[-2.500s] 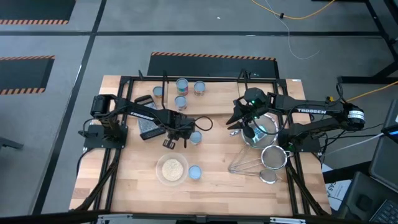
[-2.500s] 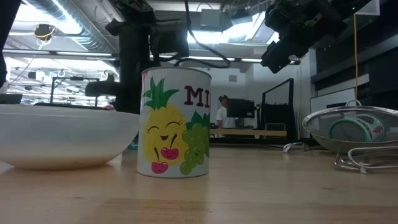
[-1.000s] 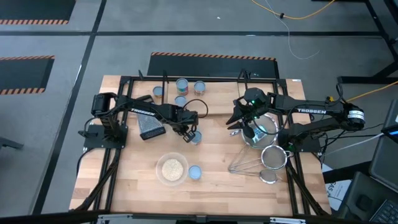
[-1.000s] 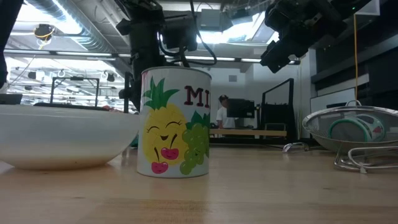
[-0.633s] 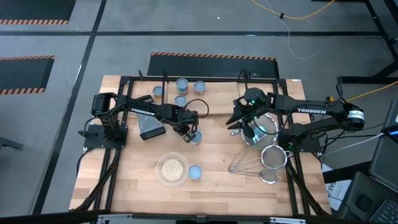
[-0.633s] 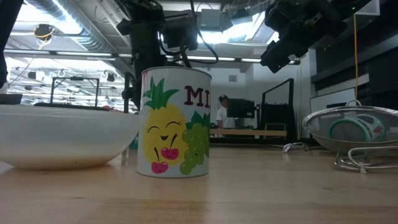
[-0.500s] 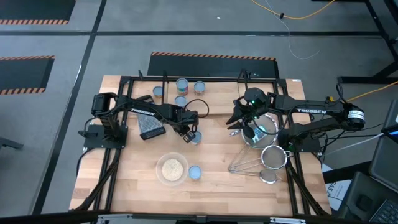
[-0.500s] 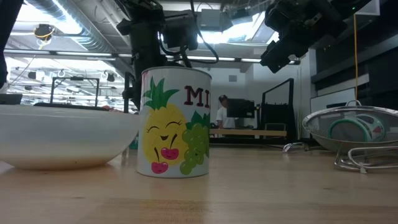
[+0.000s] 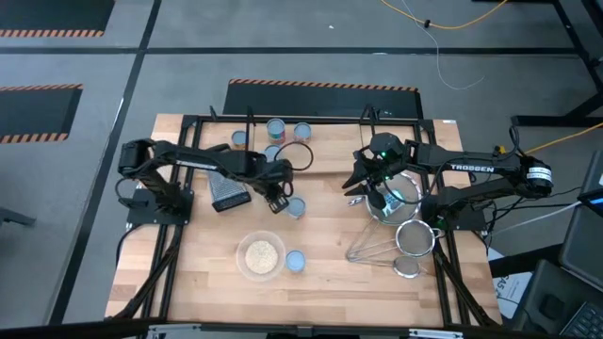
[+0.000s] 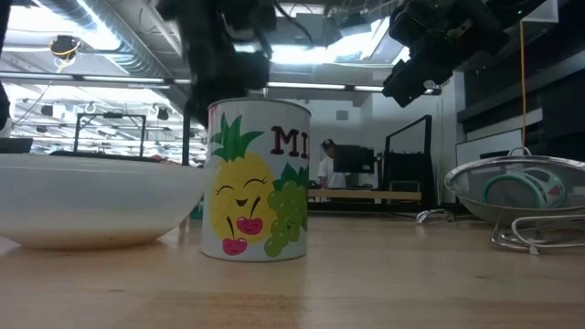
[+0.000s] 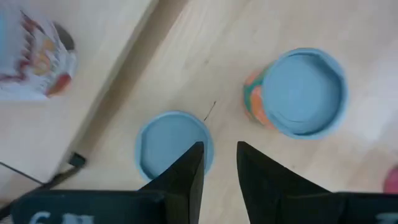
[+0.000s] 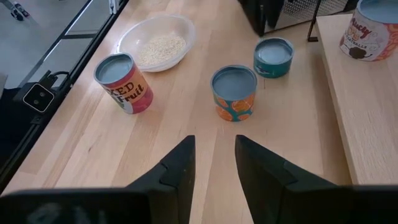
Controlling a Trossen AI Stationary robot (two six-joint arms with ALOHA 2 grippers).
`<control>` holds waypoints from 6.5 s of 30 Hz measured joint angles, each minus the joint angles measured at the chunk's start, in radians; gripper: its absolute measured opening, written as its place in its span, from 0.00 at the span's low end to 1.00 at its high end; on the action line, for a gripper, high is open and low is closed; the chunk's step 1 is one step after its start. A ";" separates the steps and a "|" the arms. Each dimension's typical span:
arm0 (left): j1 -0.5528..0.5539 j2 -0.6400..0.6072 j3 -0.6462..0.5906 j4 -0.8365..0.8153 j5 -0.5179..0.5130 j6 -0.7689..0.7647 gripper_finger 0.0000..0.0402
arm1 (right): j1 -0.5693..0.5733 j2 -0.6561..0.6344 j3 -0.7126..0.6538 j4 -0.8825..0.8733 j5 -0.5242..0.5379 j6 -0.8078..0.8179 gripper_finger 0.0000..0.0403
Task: Pick and place cans onto a shelf
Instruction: Put the blue tuna fish can on the shelf
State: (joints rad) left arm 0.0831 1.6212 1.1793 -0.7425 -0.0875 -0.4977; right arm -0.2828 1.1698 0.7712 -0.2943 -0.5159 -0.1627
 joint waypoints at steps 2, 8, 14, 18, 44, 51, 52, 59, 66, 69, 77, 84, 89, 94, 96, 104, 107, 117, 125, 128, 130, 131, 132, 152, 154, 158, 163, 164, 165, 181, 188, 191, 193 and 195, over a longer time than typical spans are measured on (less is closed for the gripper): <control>-0.008 -0.055 0.000 -0.038 -0.006 0.038 0.22 | 0.000 0.000 0.000 0.003 0.000 0.000 0.29; -0.103 -0.242 0.000 -0.156 -0.188 0.066 0.22 | 0.000 0.000 0.000 0.093 0.000 0.009 0.29; -0.286 -0.400 -0.059 -0.177 -0.398 0.038 0.22 | 0.009 0.000 0.000 0.275 0.042 0.106 0.29; -0.384 -0.461 -0.177 -0.096 -0.430 -0.008 0.21 | 0.012 0.004 0.000 0.379 0.051 0.144 0.29; -0.459 -0.489 -0.518 0.320 -0.429 -0.016 0.22 | 0.073 0.776 0.621 0.315 0.010 0.157 0.29; -0.459 -0.489 -0.518 0.320 -0.429 -0.016 0.22 | 0.105 0.907 0.694 0.306 0.051 0.143 0.29; -0.459 -0.489 -0.518 0.320 -0.429 -0.016 0.22 | 0.110 0.918 0.698 0.306 0.059 0.132 0.29; -0.459 -0.488 -0.518 0.336 -0.428 -0.016 0.22 | 0.147 0.973 0.702 0.307 0.143 0.054 0.29; -0.459 -0.488 -0.518 0.336 -0.428 -0.016 0.22 | 0.169 1.013 0.702 0.309 0.224 -0.002 0.29; -0.459 -0.488 -0.518 0.336 -0.428 -0.016 0.22 | 0.170 1.020 0.702 0.310 0.253 -0.003 0.29; -0.459 -0.488 -0.518 0.336 -0.428 -0.016 0.22 | 0.170 1.022 0.702 0.267 0.262 0.001 0.29; -0.459 -0.488 -0.518 0.336 -0.428 -0.016 0.22 | 0.170 1.021 0.702 0.169 0.260 0.000 0.29; -0.459 -0.488 -0.518 0.337 -0.428 -0.017 0.22 | 0.170 1.020 0.702 0.163 0.253 0.000 0.29; -0.459 -0.488 -0.518 0.337 -0.428 -0.017 0.22 | 0.170 1.020 0.702 0.181 0.255 0.001 0.29; -0.459 -0.488 -0.518 0.337 -0.428 -0.017 0.22 | 0.170 1.020 0.702 0.185 0.257 0.001 0.29; -0.459 -0.488 -0.518 0.337 -0.428 -0.017 0.22 | 0.170 1.020 0.701 0.194 0.330 -0.010 0.29; -0.459 -0.488 -0.518 0.337 -0.428 -0.017 0.22 | 0.170 1.020 0.701 0.194 0.332 -0.038 0.29; -0.459 -0.488 -0.518 0.337 -0.428 -0.018 0.22 | 0.170 1.020 0.701 0.193 0.332 -0.056 0.19; -0.459 -0.488 -0.518 0.337 -0.428 -0.018 0.22 | 0.170 1.021 0.701 0.192 0.332 -0.056 0.08; -0.459 -0.488 -0.518 0.337 -0.428 -0.018 0.22 | 0.170 1.021 0.701 0.192 0.331 -0.056 0.07; -0.459 -0.488 -0.518 0.337 -0.428 -0.018 0.22 | 0.170 1.021 0.701 0.192 0.331 -0.056 0.07; -0.459 -0.488 -0.518 0.337 -0.428 -0.018 0.22 | 0.170 1.021 0.701 0.192 0.331 -0.056 0.07; -0.459 -0.488 -0.518 0.337 -0.428 -0.018 0.22 | 0.170 1.021 0.701 0.192 0.330 -0.056 0.07; -0.459 -0.488 -0.518 0.340 -0.428 -0.016 0.22 | 0.170 0.947 0.700 0.142 0.217 -0.055 0.07; -0.459 -0.488 -0.518 0.341 -0.428 -0.016 0.22 | 0.170 0.920 0.700 0.111 0.217 -0.055 0.07; -0.459 -0.488 -0.518 0.342 -0.428 -0.016 0.22 | 0.170 0.848 0.701 0.057 0.215 -0.079 0.07; -0.459 -0.488 -0.518 0.343 -0.428 -0.016 0.22 | 0.170 0.761 0.701 -0.067 0.215 -0.110 0.07; -0.459 -0.488 -0.518 0.343 -0.428 -0.016 0.22 | 0.170 0.742 0.701 -0.090 0.216 -0.111 0.07; -0.459 -0.488 -0.518 0.343 -0.428 -0.016 0.22 | 0.170 0.723 0.701 -0.106 0.215 -0.111 0.07; -0.459 -0.488 -0.518 0.346 -0.428 -0.016 0.22 | 0.156 0.445 0.701 -0.362 0.297 -0.247 0.07; -0.459 -0.488 -0.518 0.348 -0.428 -0.016 0.22 | 0.078 0.424 0.691 -0.376 0.296 -0.376 0.07; -0.459 -0.488 -0.518 0.349 -0.428 -0.016 0.22 | 0.035 0.445 0.670 -0.353 0.290 -0.411 0.07; -0.459 -0.488 -0.518 0.349 -0.428 -0.016 0.22 | 0.008 0.469 0.663 -0.343 0.258 -0.418 0.07; -0.459 -0.488 -0.518 0.349 -0.428 -0.016 0.22 | -0.014 0.497 0.663 -0.325 0.220 -0.418 0.07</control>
State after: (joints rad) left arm -0.3759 1.1332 0.6613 -0.3935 -0.5156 -0.5133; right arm -0.2968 1.6672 1.4338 -0.6194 -0.2962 -0.5808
